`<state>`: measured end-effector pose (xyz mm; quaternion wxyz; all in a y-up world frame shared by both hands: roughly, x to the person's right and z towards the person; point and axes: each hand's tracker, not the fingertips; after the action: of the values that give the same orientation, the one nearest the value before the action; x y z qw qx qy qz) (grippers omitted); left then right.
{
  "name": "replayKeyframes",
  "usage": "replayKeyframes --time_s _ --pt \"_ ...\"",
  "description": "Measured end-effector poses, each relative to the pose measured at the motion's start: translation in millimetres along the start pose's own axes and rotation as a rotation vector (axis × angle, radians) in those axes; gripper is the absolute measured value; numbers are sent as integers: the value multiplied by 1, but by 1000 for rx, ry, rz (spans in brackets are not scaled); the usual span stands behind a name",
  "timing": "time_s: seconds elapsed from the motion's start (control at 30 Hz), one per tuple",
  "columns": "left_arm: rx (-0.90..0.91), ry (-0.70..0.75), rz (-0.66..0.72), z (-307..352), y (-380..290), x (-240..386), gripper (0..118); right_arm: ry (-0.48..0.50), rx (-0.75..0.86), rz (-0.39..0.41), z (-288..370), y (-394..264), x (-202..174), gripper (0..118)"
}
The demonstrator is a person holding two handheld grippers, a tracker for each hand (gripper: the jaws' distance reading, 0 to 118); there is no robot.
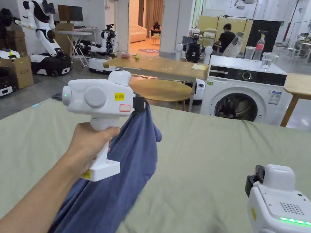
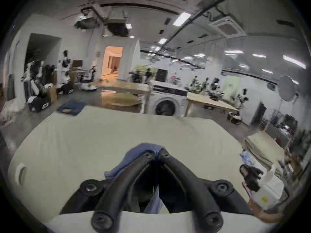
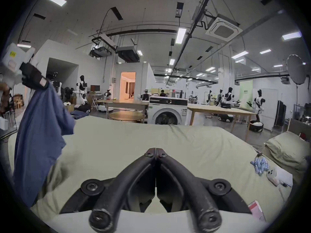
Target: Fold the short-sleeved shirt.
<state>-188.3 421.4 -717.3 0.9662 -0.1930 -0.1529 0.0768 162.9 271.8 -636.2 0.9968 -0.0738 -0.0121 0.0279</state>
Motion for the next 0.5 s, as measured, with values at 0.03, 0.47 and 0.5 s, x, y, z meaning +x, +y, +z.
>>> replayKeyframes --time_s 0.03,0.47,0.5 --pt "-10 -44 -14 -11 4 21 0 -16 3 3 2 0 8 0" --pt "-316 -422 -203 -145 -96 238 0 -263 -16 -23 47 -15 118 0" --pt "-347 -425 -202 -152 -113 245 0 -275 -25 -27 49 -18 125 0"
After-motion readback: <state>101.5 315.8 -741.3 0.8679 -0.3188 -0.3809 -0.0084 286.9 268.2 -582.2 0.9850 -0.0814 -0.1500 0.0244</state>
